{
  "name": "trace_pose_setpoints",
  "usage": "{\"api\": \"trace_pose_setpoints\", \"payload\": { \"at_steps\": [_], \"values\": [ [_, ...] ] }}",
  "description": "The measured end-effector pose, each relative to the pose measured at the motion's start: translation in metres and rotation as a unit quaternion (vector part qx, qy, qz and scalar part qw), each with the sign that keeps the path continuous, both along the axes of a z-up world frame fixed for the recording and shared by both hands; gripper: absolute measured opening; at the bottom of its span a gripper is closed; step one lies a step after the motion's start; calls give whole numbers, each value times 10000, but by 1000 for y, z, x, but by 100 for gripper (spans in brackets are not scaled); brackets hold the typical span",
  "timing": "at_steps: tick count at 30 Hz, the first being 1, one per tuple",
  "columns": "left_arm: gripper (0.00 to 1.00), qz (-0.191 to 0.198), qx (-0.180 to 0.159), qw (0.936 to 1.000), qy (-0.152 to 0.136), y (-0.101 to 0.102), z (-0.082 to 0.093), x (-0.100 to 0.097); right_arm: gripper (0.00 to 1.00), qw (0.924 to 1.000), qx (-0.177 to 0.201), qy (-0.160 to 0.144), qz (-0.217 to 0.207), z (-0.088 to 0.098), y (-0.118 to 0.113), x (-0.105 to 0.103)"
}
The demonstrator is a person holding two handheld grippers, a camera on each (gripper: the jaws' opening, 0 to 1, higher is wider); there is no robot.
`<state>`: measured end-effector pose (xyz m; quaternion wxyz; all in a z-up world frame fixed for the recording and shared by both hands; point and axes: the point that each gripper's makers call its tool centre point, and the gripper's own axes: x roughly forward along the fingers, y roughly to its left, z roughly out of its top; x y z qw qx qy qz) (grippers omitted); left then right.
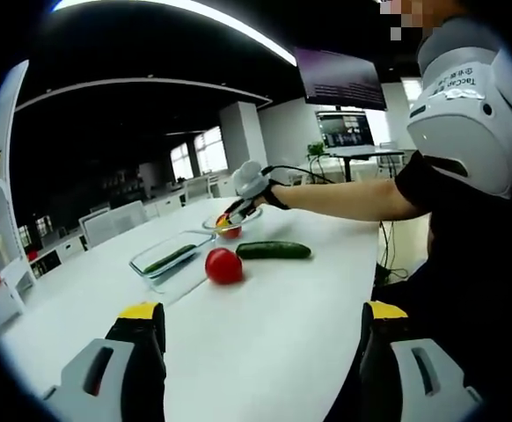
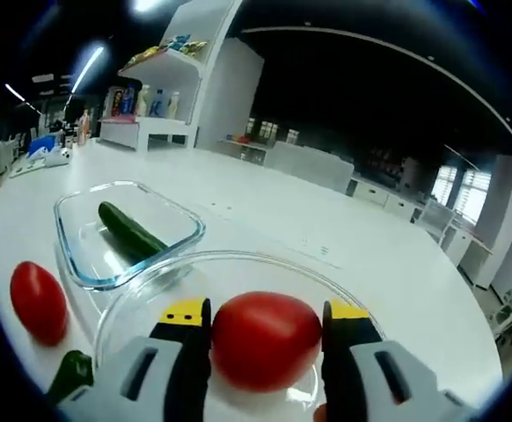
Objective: Sort the scattered tomatoes and cucumbers on the table and place them into their respective storage containers
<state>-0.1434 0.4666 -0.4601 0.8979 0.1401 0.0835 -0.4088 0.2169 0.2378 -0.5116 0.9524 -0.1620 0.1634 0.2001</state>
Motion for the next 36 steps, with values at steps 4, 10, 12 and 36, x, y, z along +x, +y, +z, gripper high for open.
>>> {"api": "trace_pose_setpoints", "payload": {
  "at_steps": [4,10,12,36],
  "values": [
    [92,20,10,10000,2,2,-1,0,47,10000,71,3,10,5,-2,-8],
    [92,32,-22,10000,-21,3,2,1,53,9970,759,-164,49,28,-5,-19],
    [92,23,-30,10000,-25,3,2,2,60,9954,910,-273,89,35,-7,-24],
    [92,48,-85,10000,-8,0,2,14,97,9844,1530,-162,852,46,-11,-188]
  ]
}}
